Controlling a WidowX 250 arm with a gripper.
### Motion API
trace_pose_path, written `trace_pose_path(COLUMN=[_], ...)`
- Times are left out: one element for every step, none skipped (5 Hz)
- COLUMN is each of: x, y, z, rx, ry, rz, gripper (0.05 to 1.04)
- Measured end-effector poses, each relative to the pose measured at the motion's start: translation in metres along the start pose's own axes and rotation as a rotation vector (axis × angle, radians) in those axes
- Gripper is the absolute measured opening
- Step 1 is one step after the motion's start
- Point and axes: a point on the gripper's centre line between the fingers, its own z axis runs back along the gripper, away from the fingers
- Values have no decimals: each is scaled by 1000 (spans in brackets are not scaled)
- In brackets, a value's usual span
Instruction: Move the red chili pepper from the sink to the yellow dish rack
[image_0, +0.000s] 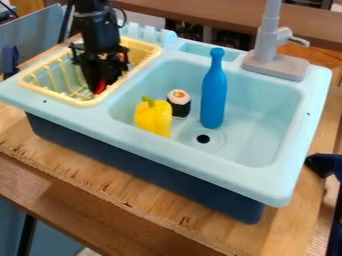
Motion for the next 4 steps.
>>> trace_pose_path(x=[0,-6,-10,-18], y=[-3,-1,-3,-9], z=[-4,-4,18,46], rx=[-15,-39,-33,-25], ry=[6,27,-25,-86], rz=[-3,1,-4,-11], gripper=[477,778,989,999])
